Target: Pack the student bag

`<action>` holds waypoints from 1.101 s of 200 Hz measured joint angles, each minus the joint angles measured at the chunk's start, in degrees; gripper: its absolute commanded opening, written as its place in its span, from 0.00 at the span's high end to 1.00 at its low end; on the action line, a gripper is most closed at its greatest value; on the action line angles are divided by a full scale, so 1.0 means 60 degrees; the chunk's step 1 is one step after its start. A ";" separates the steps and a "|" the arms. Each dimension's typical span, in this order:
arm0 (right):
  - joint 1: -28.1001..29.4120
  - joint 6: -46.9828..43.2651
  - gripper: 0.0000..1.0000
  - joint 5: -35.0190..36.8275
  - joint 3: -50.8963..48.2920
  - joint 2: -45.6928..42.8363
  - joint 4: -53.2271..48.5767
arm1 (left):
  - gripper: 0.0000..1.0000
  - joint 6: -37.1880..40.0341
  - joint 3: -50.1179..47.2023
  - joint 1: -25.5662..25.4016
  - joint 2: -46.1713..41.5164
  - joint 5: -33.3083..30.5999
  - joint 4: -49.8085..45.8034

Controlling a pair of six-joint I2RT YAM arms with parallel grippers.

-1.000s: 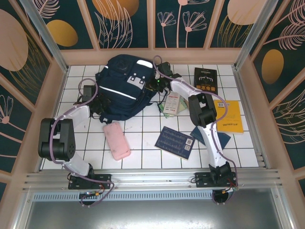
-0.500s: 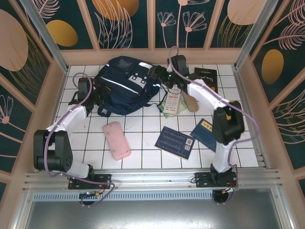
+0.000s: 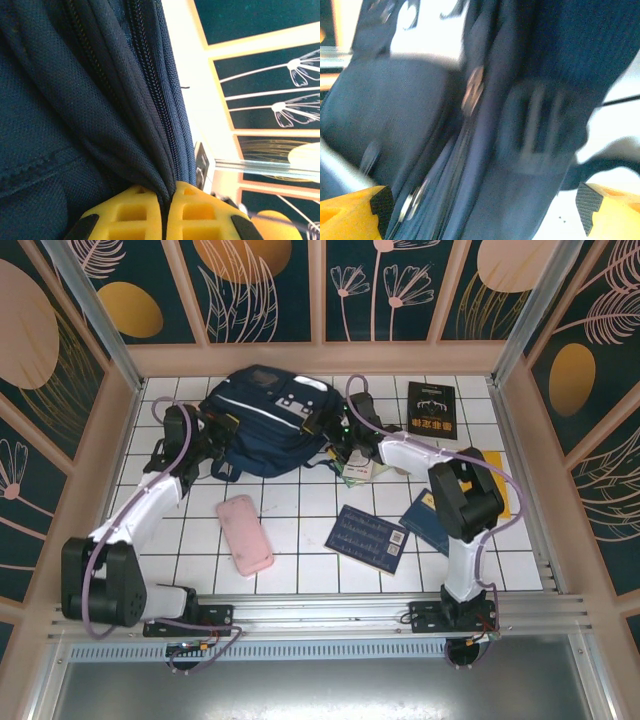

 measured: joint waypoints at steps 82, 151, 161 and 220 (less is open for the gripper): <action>-0.0488 -0.2951 0.14 -0.1279 0.8437 0.4692 -0.3515 | 1.00 -0.0831 -0.1297 -0.2080 -0.1249 -0.1038 0.0495; -0.1031 -0.4761 0.07 0.0703 0.7512 0.3486 -0.5625 | 1.00 -0.1042 -0.0477 -0.3126 0.0889 -0.1002 0.1716; -0.1111 -0.4929 0.10 0.1158 0.7147 0.2973 -0.5858 | 1.00 -0.1075 -0.0404 -0.3126 0.1209 -0.0962 0.1923; -0.1118 -0.4080 0.19 0.2186 0.3115 -0.2153 -0.4911 | 1.00 -0.1158 -0.0386 -0.3122 0.1657 -0.1005 0.2524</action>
